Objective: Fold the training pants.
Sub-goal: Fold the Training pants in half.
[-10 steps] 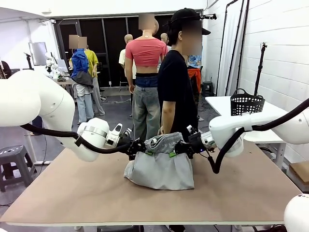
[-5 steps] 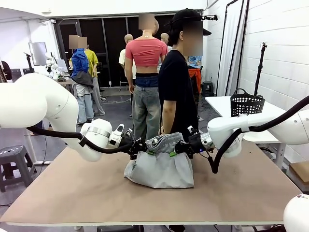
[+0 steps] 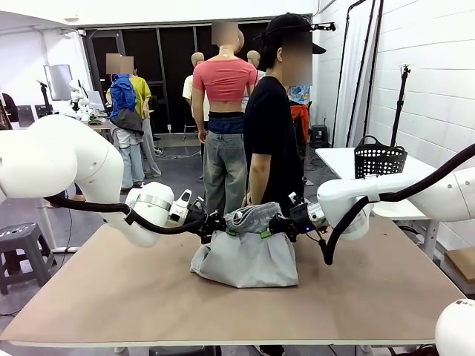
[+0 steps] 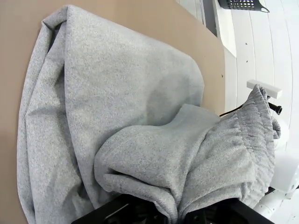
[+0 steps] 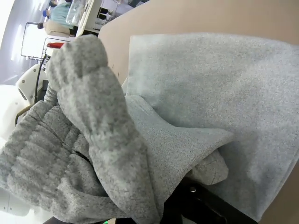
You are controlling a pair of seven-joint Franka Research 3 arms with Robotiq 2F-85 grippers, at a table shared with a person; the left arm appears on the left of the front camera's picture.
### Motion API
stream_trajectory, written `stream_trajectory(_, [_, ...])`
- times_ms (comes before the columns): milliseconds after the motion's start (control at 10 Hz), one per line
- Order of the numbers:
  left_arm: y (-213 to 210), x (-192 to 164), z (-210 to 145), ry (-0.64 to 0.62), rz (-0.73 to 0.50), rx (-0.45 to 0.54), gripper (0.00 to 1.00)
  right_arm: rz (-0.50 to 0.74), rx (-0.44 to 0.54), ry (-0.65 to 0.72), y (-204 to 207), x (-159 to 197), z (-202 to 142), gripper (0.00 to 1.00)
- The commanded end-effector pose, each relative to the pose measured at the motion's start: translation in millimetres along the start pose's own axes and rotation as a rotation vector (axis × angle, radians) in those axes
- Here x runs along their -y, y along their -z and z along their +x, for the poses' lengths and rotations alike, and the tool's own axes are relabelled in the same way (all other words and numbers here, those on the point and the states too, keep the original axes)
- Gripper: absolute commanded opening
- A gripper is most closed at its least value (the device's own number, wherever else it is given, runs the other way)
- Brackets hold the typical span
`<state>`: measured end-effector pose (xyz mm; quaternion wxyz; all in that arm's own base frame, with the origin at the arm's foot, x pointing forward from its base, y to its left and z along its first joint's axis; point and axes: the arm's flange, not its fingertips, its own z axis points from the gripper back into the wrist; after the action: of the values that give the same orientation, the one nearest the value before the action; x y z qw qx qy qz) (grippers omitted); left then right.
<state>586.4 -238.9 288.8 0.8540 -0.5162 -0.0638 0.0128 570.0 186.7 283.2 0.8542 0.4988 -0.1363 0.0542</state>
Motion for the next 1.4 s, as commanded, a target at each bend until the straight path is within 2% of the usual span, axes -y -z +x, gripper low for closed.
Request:
stream_trajectory(0, [-26.1, -26.8, 19.3, -0.035, 0.076, 0.068, 0.0, -0.086, 0.078, 0.031, -20.1, 33.7, 19.4, 0.0])
stream_trajectory(200, [-26.4, -21.8, 18.1, 0.015, 0.048, 0.094, 0.0, -0.039, 0.09, -0.034, -21.5, 26.3, 15.4, 0.0])
stream_trajectory(300, [4.6, -5.0, 4.1, -0.005, -0.001, 0.0, 0.0, 0.001, 0.002, 0.007, 1.5, 5.2, 1.3, 0.0])
stream_trajectory(700, [9.7, -1.3, 2.5, 0.001, -0.009, -0.01, 0.0, 0.018, -0.006, 0.001, 4.8, 3.9, -0.9, 0.0])
stream_trajectory(1300, [1.5, -6.9, 28.3, -0.076, 0.036, 0.013, 0.0, -0.046, -0.015, 0.055, 6.8, 16.0, 29.2, 0.0])
